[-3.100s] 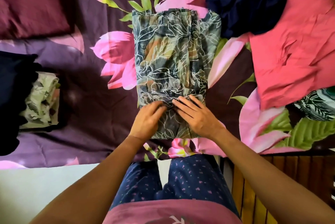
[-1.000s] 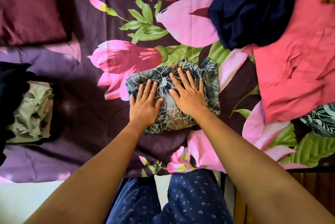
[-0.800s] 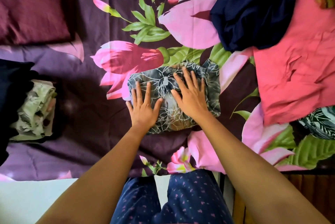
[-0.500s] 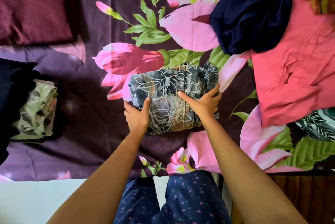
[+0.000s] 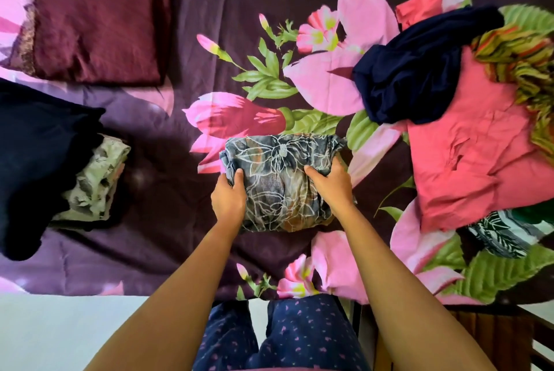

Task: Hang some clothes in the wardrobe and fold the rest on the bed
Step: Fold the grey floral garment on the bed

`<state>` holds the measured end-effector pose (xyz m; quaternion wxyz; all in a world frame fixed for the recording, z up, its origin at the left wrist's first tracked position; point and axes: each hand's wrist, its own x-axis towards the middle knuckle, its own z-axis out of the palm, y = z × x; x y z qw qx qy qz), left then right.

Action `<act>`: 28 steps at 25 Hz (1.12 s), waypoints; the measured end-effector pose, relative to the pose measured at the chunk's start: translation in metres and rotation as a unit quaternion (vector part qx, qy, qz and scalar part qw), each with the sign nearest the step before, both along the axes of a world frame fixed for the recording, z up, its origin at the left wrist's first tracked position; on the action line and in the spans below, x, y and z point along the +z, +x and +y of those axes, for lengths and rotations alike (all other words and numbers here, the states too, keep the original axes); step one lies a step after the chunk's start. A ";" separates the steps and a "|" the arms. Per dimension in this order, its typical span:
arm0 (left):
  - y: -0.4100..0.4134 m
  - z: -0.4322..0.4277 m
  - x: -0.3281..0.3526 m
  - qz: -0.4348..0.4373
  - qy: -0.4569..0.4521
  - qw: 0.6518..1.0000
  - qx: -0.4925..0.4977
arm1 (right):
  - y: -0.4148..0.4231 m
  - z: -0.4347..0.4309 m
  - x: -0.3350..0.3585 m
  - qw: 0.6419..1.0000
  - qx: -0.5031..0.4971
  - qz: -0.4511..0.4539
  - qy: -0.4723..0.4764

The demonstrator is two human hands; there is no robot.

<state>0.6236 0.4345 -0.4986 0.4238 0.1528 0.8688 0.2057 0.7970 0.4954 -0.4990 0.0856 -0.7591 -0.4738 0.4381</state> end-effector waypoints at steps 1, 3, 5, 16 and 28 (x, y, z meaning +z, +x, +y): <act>-0.008 -0.002 0.009 0.008 0.012 1.000 0.004 | -0.008 -0.001 0.008 1.000 0.012 0.000 0.016; -0.028 -0.007 0.027 0.023 0.043 0.999 0.019 | -0.026 -0.002 0.026 0.999 0.016 0.009 0.033; -0.052 -0.010 0.048 0.036 0.080 0.996 0.026 | -0.050 -0.005 0.046 0.999 0.008 0.029 0.034; -0.224 -0.013 0.154 0.111 0.201 0.972 0.044 | -0.214 -0.001 0.149 0.985 0.016 0.147 0.084; -0.347 0.066 0.162 0.108 0.193 0.974 0.046 | -0.339 0.076 0.151 0.985 0.016 0.152 0.078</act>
